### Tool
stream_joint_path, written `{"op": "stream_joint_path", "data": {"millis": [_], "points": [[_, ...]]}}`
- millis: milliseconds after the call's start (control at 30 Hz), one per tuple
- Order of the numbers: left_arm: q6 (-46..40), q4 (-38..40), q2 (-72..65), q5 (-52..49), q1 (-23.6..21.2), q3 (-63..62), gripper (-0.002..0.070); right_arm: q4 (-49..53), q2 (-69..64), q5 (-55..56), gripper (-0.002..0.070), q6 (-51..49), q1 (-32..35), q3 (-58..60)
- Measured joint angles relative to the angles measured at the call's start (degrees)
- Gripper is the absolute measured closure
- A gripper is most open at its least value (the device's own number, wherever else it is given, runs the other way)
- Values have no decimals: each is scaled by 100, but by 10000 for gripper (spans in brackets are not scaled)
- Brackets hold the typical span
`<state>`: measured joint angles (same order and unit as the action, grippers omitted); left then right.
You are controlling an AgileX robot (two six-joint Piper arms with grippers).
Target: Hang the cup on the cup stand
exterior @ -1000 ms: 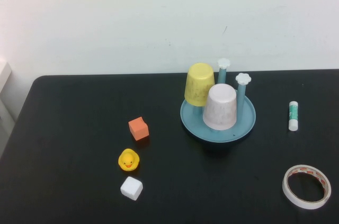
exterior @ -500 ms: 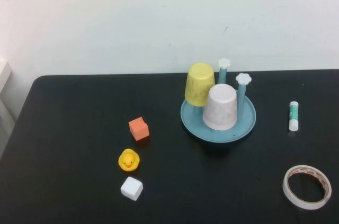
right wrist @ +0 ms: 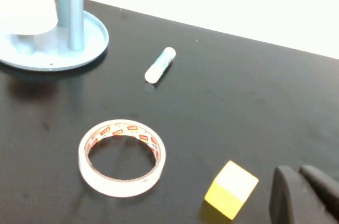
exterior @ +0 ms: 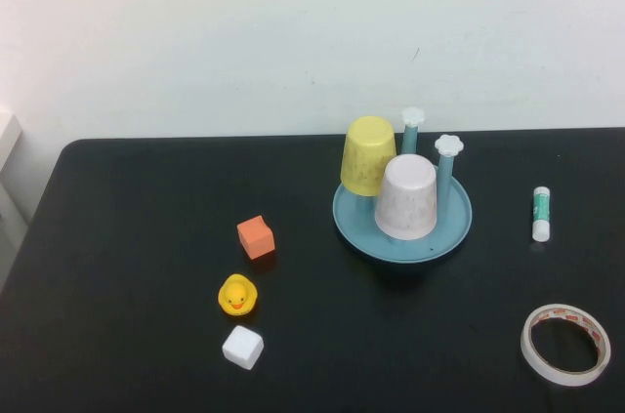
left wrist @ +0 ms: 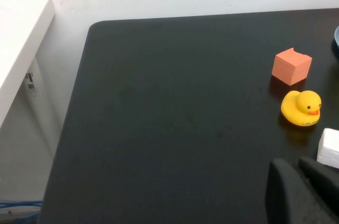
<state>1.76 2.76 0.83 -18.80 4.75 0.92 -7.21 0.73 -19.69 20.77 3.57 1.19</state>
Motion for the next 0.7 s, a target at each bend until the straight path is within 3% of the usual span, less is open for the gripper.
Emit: {"op": "stream_joint_path", "data": {"millis": [367,700], "points": [[0,0,0,0,0,0,676,1314,0,-21,678,-2002,0,-12],[0,0,0,0,0,0,676,1349,0,-21,678,-2077,0,-12]]}}
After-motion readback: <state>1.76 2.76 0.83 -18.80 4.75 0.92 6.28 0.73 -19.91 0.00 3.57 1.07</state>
